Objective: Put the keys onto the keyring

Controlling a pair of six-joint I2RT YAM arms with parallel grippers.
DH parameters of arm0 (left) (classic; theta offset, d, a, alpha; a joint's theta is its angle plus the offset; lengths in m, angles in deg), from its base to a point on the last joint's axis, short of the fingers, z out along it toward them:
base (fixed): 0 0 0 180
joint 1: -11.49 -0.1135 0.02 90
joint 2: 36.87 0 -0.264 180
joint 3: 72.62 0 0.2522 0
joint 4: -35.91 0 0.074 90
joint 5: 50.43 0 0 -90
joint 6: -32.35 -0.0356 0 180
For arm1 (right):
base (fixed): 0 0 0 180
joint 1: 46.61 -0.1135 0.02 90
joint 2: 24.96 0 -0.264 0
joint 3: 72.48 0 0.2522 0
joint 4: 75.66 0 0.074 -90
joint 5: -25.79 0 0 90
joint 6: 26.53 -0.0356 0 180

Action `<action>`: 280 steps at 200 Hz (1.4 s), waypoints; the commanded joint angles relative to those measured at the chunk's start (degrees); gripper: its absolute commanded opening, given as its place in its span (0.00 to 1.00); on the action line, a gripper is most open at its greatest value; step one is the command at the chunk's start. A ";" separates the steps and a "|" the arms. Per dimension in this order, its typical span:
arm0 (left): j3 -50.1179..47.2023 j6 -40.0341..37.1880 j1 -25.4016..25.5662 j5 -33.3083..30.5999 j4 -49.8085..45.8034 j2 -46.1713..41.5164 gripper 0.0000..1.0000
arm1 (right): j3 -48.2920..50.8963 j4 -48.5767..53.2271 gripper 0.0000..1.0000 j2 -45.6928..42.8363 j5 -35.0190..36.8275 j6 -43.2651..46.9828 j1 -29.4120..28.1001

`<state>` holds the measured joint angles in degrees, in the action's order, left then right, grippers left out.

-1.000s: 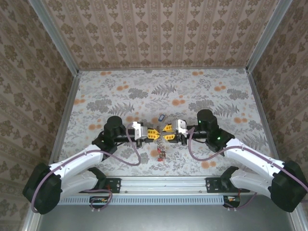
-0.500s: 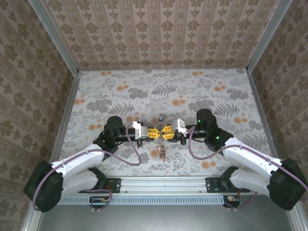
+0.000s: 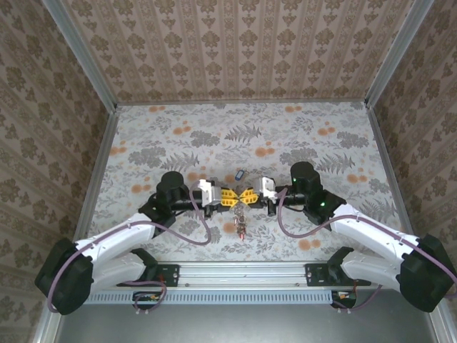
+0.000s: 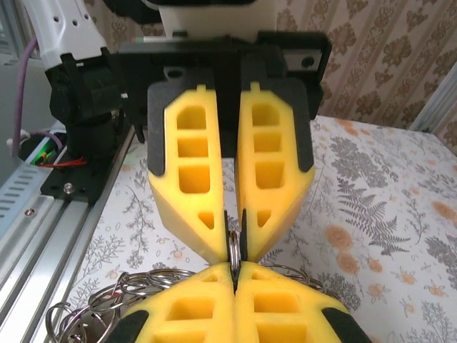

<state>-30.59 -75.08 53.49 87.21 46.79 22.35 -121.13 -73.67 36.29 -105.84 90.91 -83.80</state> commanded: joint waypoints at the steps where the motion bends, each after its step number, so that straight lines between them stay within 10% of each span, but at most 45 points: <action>1: 2.40 -3.13 0.19 -0.48 -4.87 -1.04 0.14 | -2.28 1.18 0.00 -0.78 2.52 2.42 -0.68; 98: 2.45 -4.48 1.06 -1.97 -7.59 0.29 0.21 | -1.94 -0.88 0.00 -0.92 2.57 1.39 -0.78; 155: 2.73 -5.48 1.06 -1.12 -7.52 -0.38 0.00 | -2.20 -1.59 0.00 -0.07 -1.18 0.77 -0.78; 176: 0.68 -5.48 1.06 -0.35 -2.42 -1.68 0.00 | 0.11 -7.47 0.28 -0.60 -3.61 -2.81 -0.45; 280: -3.40 -11.69 1.24 -0.76 4.91 -9.20 0.00 | -0.12 -0.94 0.29 -4.83 -4.17 -1.70 -0.16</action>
<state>-33.21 -83.36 54.23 85.24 48.12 14.18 -120.61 -78.50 32.71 -108.05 87.74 -84.26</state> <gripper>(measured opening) 0.043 0.289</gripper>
